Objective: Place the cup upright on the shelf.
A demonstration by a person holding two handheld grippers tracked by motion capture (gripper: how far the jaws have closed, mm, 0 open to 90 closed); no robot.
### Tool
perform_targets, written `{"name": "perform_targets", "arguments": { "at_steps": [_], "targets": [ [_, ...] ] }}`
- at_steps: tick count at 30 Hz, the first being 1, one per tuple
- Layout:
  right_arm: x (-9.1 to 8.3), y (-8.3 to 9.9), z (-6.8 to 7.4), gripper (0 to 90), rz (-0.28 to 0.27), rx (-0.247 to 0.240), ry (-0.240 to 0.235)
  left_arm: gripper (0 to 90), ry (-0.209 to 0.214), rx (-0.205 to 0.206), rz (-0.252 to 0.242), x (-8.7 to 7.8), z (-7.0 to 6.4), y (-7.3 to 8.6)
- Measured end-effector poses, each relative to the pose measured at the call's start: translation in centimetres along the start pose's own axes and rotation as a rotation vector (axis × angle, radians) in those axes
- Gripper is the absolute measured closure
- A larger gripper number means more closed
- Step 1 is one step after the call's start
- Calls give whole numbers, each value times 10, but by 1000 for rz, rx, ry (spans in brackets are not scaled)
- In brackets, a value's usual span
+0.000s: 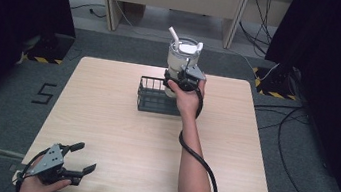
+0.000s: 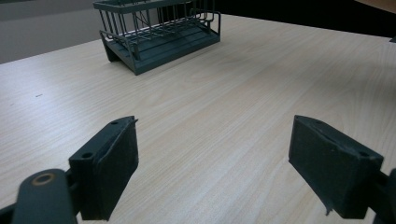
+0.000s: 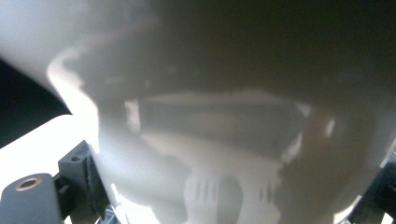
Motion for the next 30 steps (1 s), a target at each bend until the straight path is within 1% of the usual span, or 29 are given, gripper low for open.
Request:
{"name": "perform_targets", "arguments": {
  "at_steps": [3, 5, 8, 9, 19, 21, 27, 28, 30],
  "targets": [
    [2, 3, 0, 112, 9, 0, 3, 152, 0, 2, 2, 0, 0, 0],
    [4, 7, 1, 112, 18, -12, 7, 152, 0, 3, 3, 0, 0, 0],
    [7, 12, 2, 112, 26, -18, 12, 151, 0, 4, 3, 0, 0, 0],
    [7, 14, 2, 112, 32, -11, 13, 151, 1, 4, 4, 0, 0, 0],
    [11, 27, -2, 111, 55, -24, 35, 152, 2, 3, 5, 0, 0, 0],
    [12, 29, -3, 111, 58, -29, 38, 152, 2, 3, 5, 0, 0, 0],
    [12, 30, -2, 111, 55, -20, 38, 152, 2, 4, 5, 1, 0, 0],
    [12, 31, -2, 111, 48, -35, 40, 152, 2, 4, 6, 1, 0, 0],
    [13, 31, -2, 110, 46, -34, 40, 152, 3, 6, 6, 0, 0, 0]
  ]
}}
Point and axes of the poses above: each handheld gripper's, and its own axes: x roughly forward along the jaws, y roughly out of its underside, z roughly to its left, the point moved 3 cm from there along x, roughly forward along the jaws, and after that the axes turned 10 degrees about y, right-handed, at the moved point
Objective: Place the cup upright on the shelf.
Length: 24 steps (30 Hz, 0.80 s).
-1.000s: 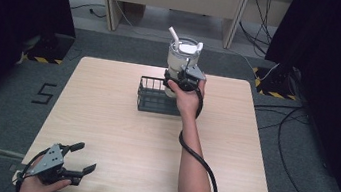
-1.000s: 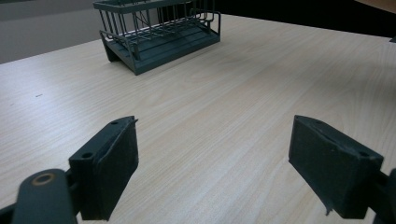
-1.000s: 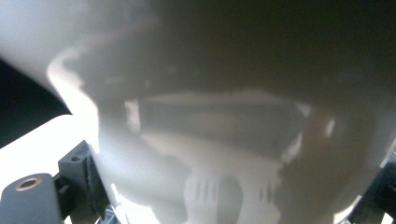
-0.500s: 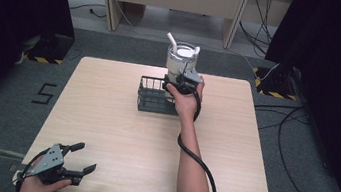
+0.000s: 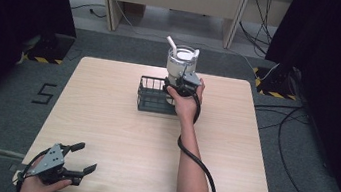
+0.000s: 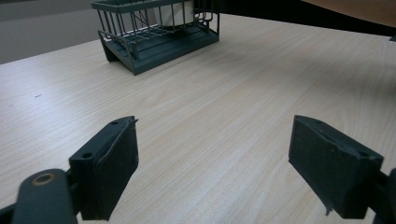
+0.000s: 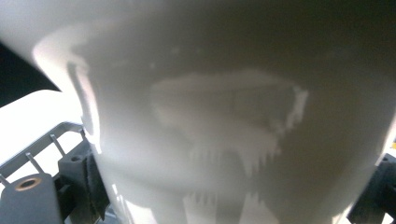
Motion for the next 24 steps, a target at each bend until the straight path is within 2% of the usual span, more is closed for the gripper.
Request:
{"name": "perform_targets", "arguments": {
  "at_steps": [24],
  "targets": [
    [-8, 13, 4, 90, -62, 33, -1, 152, 5, 5, 4, 1, -1, 0]
  ]
}}
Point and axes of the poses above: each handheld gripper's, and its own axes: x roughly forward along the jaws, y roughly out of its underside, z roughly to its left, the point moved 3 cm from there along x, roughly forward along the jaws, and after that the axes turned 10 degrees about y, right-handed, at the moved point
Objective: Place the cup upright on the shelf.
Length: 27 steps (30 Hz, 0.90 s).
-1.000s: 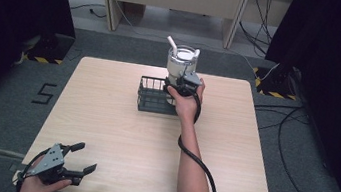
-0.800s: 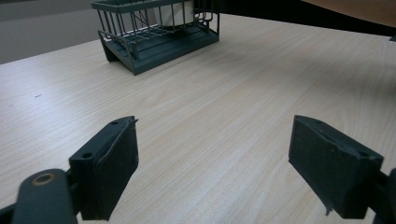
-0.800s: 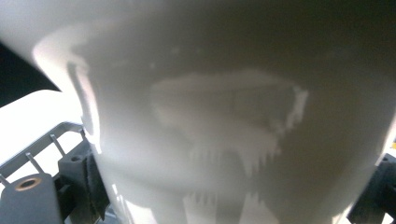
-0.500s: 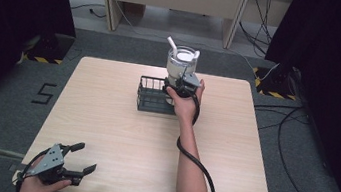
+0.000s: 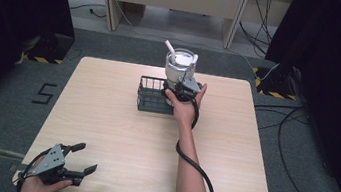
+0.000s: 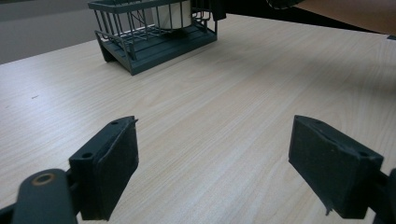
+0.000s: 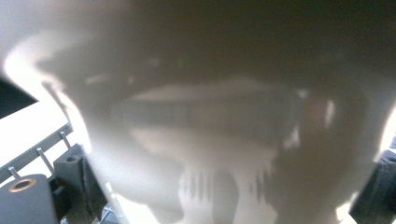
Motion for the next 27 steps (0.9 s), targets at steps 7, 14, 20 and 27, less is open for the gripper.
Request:
{"name": "perform_targets", "arguments": {
  "at_steps": [7, 14, 20, 27],
  "targets": [
    [-4, 2, 2, 90, -13, 7, 23, 152, 0, 0, 0, 0, 0, 0],
    [-8, 2, 3, 78, -20, 17, 40, 152, 0, 0, 0, 0, 0, 0],
    [-12, 4, 3, 84, -20, 25, 50, 152, 1, 0, 1, 1, 0, 0],
    [-18, 4, 3, 92, -11, 11, 62, 153, 1, 0, 1, 1, 0, 0]
  ]
}}
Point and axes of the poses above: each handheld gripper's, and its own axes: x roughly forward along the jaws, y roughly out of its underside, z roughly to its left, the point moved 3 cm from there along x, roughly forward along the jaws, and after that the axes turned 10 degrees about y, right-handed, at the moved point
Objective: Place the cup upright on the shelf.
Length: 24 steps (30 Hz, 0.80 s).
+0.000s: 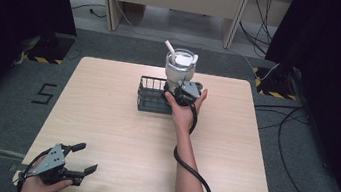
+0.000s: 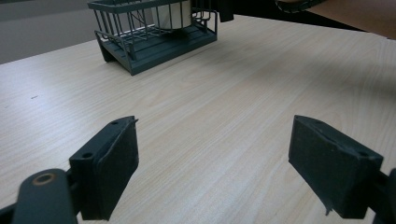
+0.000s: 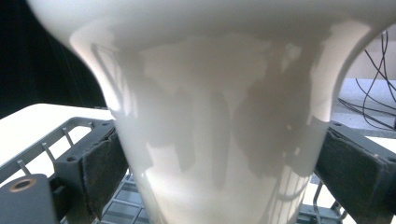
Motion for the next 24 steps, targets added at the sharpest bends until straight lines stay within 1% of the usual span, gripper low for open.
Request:
{"name": "perform_targets", "arguments": {
  "at_steps": [1, 2, 11, 15, 18, 23, 24],
  "targets": [
    [-1, 0, 0, 91, 2, -1, 2, 153, 0, 0, 0, 0, 0, 0],
    [-2, 1, 0, 88, 1, -11, -1, 153, 0, 0, 0, 0, 0, 0],
    [-13, 2, 0, 73, 13, -23, -15, 153, 0, -1, -1, 0, 0, 0],
    [-21, 2, -2, 69, 16, -27, -40, 153, 1, -1, 0, 0, 0, 0],
    [-24, 2, -4, 69, 17, -28, -49, 153, 0, 1, -1, 0, -1, 0],
    [-32, 0, -7, 77, 29, -4, -87, 153, 0, 2, 2, 0, -1, 0],
    [-36, -1, -8, 81, 32, -8, -95, 153, 0, 1, 1, 0, -1, 0]
  ]
}}
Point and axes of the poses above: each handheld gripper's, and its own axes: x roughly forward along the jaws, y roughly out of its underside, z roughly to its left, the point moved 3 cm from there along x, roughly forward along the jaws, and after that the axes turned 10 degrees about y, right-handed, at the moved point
